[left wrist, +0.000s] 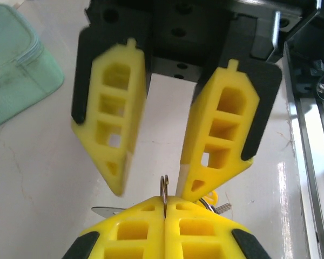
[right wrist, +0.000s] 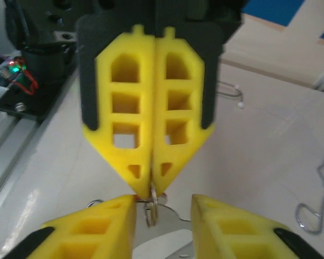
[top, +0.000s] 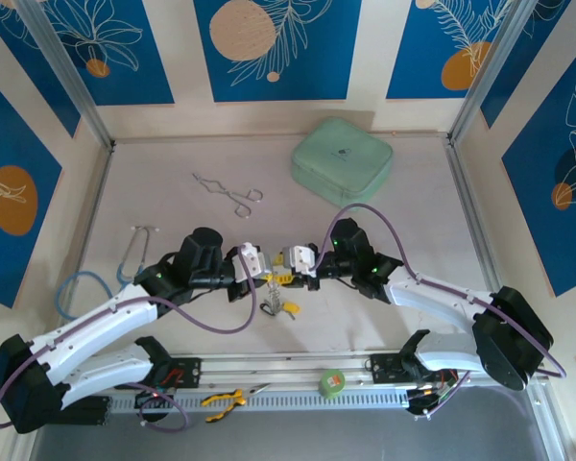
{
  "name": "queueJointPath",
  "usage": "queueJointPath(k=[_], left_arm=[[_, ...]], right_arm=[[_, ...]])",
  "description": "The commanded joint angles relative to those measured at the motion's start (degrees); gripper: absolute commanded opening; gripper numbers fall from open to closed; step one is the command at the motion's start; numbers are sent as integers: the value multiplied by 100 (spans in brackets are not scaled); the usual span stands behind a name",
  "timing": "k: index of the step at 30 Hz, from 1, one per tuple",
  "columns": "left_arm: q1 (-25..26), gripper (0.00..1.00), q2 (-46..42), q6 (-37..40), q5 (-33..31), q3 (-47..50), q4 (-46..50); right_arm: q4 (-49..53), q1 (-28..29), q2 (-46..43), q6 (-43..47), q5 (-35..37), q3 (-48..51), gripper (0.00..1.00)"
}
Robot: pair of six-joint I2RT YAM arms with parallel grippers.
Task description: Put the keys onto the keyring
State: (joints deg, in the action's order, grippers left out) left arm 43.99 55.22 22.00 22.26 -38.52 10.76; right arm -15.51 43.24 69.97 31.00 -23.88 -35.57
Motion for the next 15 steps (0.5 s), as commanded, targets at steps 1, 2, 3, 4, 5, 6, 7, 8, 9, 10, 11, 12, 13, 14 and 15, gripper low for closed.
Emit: queueJointPath(k=[1, 2, 3, 4, 5, 6, 7, 8, 9, 10, 11, 12, 13, 14, 15], left_arm=[[-39, 0, -219, -969, -839, 53, -323], [-34, 0, -227, -1250, -1146, -14, -237], [-30, 0, -205, -1530, -1411, -119, -100], [-30, 0, -177, -1822, -1628, -219, 27], [-31, 0, -131, -2182, -1824, -357, 197], [-29, 0, -79, -2579, -1998, -495, 358], [-26, 0, -14, -2955, -2155, -603, 470], [-23, 0, 54, -3357, -2302, -735, 614], [-28, 0, 125, -3675, -2469, -878, 784], [-29, 0, 169, -4059, -2691, -994, 940], [-34, 0, 223, -4504, -2934, -1127, 1131], [-35, 0, 273, -4863, -3073, -1249, 1307], [-35, 0, 313, -5207, -3181, -1327, 1435], [-39, 0, 343, -5608, -3239, -1409, 1567], [-39, 0, 378, -5950, -3262, -1480, 1686]], right_arm=[[-185, -211, -47, -538, 316, -124, 38], [-141, -289, -76, -748, 375, -157, 39], [-58, -364, -102, -997, 472, -214, 40], [65, -422, -114, -1272, 616, -295, 40], [282, -483, -122, -1535, 753, -420, 39], [539, -530, -133, -1754, 827, -555, 38], [715, -540, -154, -1885, 899, -660, 37], [893, -529, -182, -2016, 949, -753, 37], [1004, -490, -231, -2112, 955, -805, 35], [1043, -433, -290, -2167, 960, -822, 35], [1038, -342, -362, -2231, 992, -801, 34], [1032, -231, -443, -2284, 1048, -764, 34], [1031, -121, -510, -2323, 1120, -730, 34], [1031, 7, -572, -2386, 1216, -683, 34], [1023, 147, -616, -2478, 1324, -641, 34]])
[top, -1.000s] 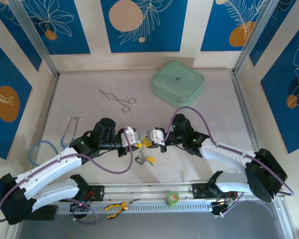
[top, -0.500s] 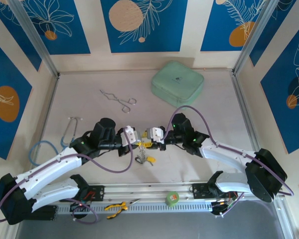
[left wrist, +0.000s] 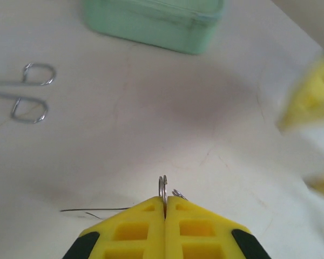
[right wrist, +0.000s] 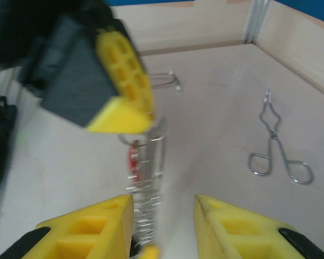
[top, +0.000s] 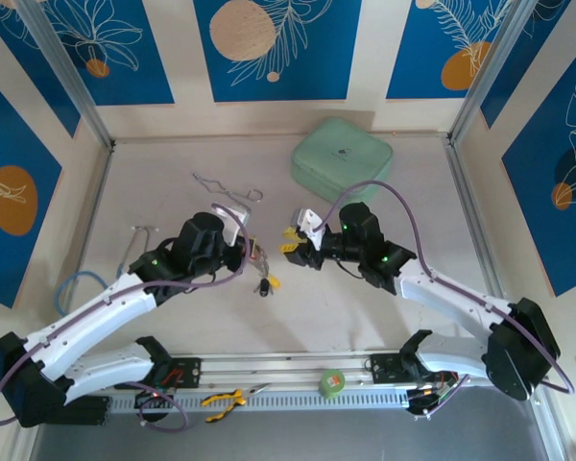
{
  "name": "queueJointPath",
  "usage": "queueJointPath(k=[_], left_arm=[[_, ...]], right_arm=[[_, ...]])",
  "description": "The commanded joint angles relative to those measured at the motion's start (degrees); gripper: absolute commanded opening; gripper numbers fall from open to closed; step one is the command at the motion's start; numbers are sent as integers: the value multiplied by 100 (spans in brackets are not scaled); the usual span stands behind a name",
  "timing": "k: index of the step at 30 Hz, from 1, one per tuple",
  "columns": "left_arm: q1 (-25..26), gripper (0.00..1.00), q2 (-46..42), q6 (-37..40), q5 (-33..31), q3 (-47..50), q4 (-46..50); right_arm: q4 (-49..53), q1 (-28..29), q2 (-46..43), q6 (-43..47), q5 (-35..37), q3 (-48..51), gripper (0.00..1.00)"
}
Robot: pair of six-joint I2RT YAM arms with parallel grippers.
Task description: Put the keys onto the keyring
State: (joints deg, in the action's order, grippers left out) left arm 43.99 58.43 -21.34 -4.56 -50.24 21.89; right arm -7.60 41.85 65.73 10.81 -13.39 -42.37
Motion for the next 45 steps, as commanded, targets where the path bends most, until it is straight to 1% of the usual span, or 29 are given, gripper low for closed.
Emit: queueJointPath(k=[1, 6, 10, 16, 21, 24, 30, 33, 35, 36, 40, 43, 45], left_arm=[[-36, 0, 90, -1924, -601, -373, 698], [-39, 0, 337, -3126, -493, -758, 1289], [-37, 0, 544, -3757, -290, -1027, 1612], [-39, 0, 766, -4383, -120, -1339, 2143], [-37, 0, 757, -4728, 21, -1273, 2100], [-35, 0, 766, -4730, 81, -1270, 2076], [-39, 0, 775, -4696, 217, -1326, 2107], [-33, 0, 783, -4696, 279, -1336, 2101], [-38, 0, 786, -4702, 318, -1327, 2097], [-37, 0, 784, -4715, 332, -1322, 2100], [-35, 0, 788, -4746, 324, -1343, 2140], [-39, 0, 792, -4786, 308, -1354, 2144], [-44, 0, 792, -4807, 301, -1361, 2143]], right_arm=[[210, 389, -209, -554, 373, 76, 33], [-406, 944, 24, -1305, 711, 336, 33], [-983, 1211, 553, -1579, 1007, 353, 37], [-1875, 1324, 1104, -1594, 1339, 482, 42], [-2254, 1317, 1545, -1579, 1263, 450, 46], [-2458, 1322, 1765, -1634, 1177, 390, 47], [-2730, 1326, 2000, -1487, 1304, 363, 47], [-2866, 1297, 2047, -1392, 1121, 390, 46], [-2965, 1274, 2070, -1349, 947, 401, 44], [-2999, 1243, 2075, -1334, 827, 403, 41], [-2953, 1180, 2053, -1292, 649, 389, 19], [-2787, 1111, 2015, -1283, 622, 415, 8], [-2669, 1058, 1988, -1300, 676, 484, 3]])
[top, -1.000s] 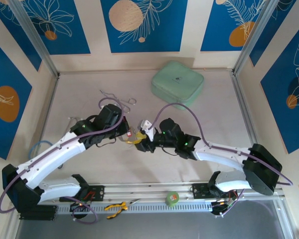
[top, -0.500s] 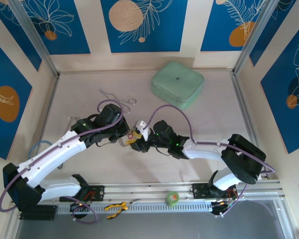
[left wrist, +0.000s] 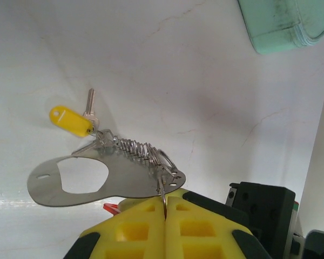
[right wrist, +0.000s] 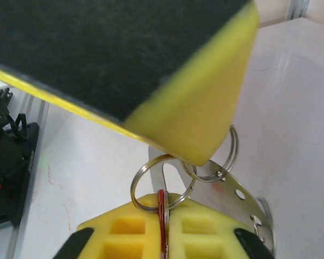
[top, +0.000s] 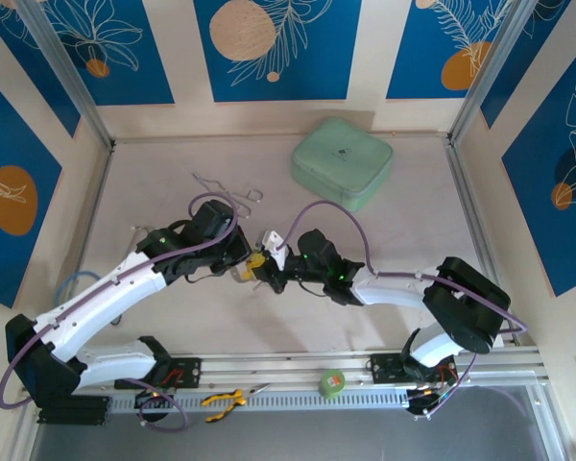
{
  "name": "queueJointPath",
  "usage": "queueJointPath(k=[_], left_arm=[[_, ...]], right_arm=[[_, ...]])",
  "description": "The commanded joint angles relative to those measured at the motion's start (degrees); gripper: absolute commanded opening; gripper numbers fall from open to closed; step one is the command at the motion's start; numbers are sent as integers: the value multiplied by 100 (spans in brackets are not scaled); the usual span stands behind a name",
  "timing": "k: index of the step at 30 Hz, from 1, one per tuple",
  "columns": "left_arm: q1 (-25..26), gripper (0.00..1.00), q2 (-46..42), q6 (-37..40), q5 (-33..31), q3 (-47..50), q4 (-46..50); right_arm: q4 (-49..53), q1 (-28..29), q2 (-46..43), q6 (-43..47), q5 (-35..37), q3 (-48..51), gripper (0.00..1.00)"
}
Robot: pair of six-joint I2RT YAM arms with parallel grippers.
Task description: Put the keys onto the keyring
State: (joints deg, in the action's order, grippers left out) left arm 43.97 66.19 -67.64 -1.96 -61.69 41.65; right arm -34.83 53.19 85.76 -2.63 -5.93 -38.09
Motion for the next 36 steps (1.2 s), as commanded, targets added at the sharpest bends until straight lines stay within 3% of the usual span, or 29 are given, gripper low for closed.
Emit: queueJointPath(k=[1, 8, 12, 14, 16, 18, 31, 36], left_arm=[[-37, 0, 12, -203, 29, -221, 162], [-34, 0, 23, -446, 80, -211, 113], [-35, 0, 16, -754, 116, -144, 106], [-37, 0, 14, -923, 109, -124, 137], [-37, 0, 10, -1117, 90, -116, 200], [-37, 0, 1, -1332, 82, -61, 196], [-36, 0, 113, -1472, 125, -77, 122], [-34, 0, 103, -1480, 116, -63, 115]], right_arm=[[113, -118, -13, 2, -41, 95, 2], [348, -207, 249, -166, 62, 82, 0], [323, -176, 205, -89, 95, -24, 5], [344, -173, 191, -46, 150, -24, 13], [358, -187, 139, -27, 159, 27, 29], [345, -200, 14, -68, 156, 119, 33], [99, 15, -512, 24, 263, 263, 29], [48, 51, -415, 44, 274, 160, 19]])
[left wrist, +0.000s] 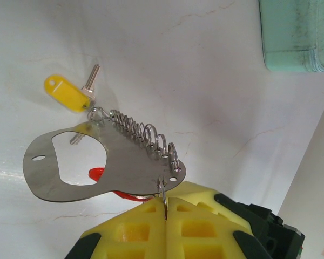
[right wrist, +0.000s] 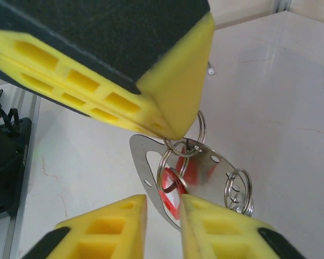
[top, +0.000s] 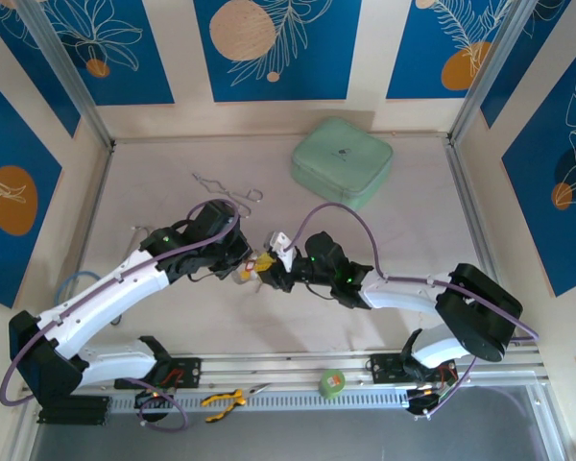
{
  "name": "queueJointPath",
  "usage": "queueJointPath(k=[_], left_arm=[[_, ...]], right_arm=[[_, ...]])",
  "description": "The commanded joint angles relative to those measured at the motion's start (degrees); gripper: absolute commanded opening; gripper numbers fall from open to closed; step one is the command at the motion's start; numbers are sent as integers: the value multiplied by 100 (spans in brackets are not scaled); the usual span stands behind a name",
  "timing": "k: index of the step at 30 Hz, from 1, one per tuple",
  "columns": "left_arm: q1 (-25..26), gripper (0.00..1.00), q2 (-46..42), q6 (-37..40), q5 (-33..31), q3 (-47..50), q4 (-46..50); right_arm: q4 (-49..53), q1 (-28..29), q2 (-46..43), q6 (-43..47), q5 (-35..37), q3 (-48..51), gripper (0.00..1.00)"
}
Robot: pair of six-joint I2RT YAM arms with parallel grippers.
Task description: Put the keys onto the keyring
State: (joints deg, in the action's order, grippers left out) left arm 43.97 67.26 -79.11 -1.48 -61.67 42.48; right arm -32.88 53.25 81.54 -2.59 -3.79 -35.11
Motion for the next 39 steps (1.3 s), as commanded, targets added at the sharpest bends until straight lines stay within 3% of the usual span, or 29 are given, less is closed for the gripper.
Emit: queueJointPath(k=[1, 4, 7, 11, 19, 25, 31, 33, 39], left_arm=[[-37, 0, -11, -331, 64, -65, 32], [-37, 0, -14, -316, 68, -59, 39], [-37, 0, -3, -324, 68, -55, 17], [-37, 0, 6, -312, 88, -51, -3], [-37, 0, 8, -324, 112, -38, -20], [-37, 0, 2, -324, 104, -44, -12], [-36, 0, -47, -340, 147, 15, -146], [-33, 0, -35, -350, 174, 45, -179], [-37, 0, -49, -367, 152, 47, -137]], right_arm=[[-162, 44, 24, 30, 78, -136, 17], [-209, 44, 36, -12, 80, -137, 16], [-218, 48, 50, -22, 114, -154, 26], [-253, 52, 66, -13, 142, -212, 27], [-358, 53, 154, -90, 78, -315, 21], [-263, 37, 245, -216, 278, -341, 10], [126, -207, 377, -1002, 243, -261, 4], [201, -221, 424, -1133, 133, -271, 7], [69, -136, 172, -958, 194, -164, 29]])
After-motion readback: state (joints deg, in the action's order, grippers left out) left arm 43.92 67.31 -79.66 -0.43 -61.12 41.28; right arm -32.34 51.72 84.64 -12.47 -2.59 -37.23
